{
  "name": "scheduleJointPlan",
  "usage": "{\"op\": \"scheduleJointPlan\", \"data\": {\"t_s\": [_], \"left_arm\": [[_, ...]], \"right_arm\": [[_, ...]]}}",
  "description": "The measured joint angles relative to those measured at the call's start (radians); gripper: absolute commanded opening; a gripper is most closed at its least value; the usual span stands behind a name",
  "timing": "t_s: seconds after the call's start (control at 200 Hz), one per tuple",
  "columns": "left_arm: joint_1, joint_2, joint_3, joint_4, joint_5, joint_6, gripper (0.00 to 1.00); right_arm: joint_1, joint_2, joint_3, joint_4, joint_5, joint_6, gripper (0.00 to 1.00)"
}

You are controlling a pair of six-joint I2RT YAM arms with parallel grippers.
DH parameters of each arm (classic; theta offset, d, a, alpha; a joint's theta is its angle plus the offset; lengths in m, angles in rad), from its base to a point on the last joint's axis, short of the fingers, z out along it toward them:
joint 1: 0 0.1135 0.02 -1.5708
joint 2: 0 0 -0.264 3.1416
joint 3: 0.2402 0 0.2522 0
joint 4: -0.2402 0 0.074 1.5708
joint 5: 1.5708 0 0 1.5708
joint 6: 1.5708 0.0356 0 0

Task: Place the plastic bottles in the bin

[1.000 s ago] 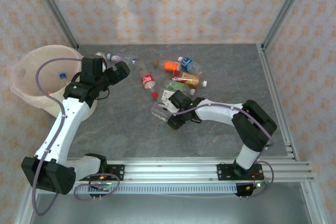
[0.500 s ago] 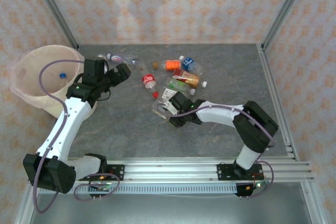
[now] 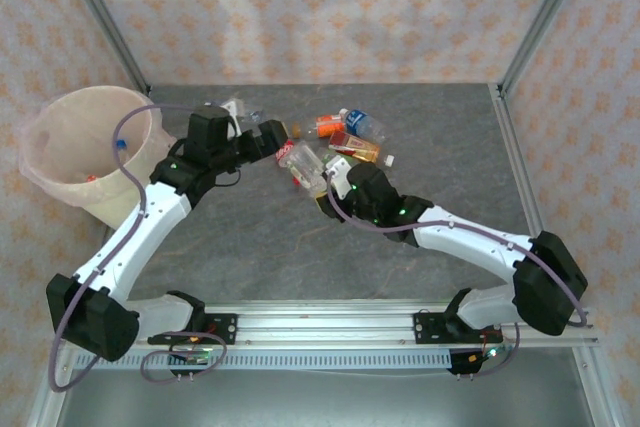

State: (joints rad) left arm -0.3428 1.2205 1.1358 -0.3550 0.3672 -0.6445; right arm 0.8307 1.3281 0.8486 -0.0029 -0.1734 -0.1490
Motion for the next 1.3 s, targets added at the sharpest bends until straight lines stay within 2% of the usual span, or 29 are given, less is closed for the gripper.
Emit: {"op": "scheduleJointPlan", "data": {"t_s": [0.195,0.305,0.445,0.911,1.001,1.091,1.301], "left_arm": [[-0.129,0.056,0.023,0.052,-0.024,-0.01,1.0],[-0.149,0.106,0.039,0.053,-0.059,-0.013,1.0],[-0.162,0.148,0.05,0.097,-0.015,-0.018,0.98],[-0.189,0.189,0.101,0.123,0.018,-0.013,0.61],[-0.189,0.189,0.104,0.117,0.018,-0.008,0.59],[-0.189,0.189,0.111,0.109,0.018,0.0,0.57],[-0.187,0.189,0.166,0.047,-0.027,0.051,0.55]], "right_arm": [[0.0,-0.002,0.0,0.056,0.01,0.089,0.31],[0.0,-0.012,0.001,0.095,0.013,0.13,0.31],[0.0,-0.022,0.004,0.128,0.003,0.161,0.31],[0.0,-0.028,0.004,0.199,-0.029,0.194,0.38],[0.0,-0.028,0.004,0.201,-0.034,0.194,0.44],[-0.002,-0.028,0.004,0.206,-0.043,0.198,0.59],[-0.002,-0.048,0.029,0.175,-0.093,0.164,0.83]]}}
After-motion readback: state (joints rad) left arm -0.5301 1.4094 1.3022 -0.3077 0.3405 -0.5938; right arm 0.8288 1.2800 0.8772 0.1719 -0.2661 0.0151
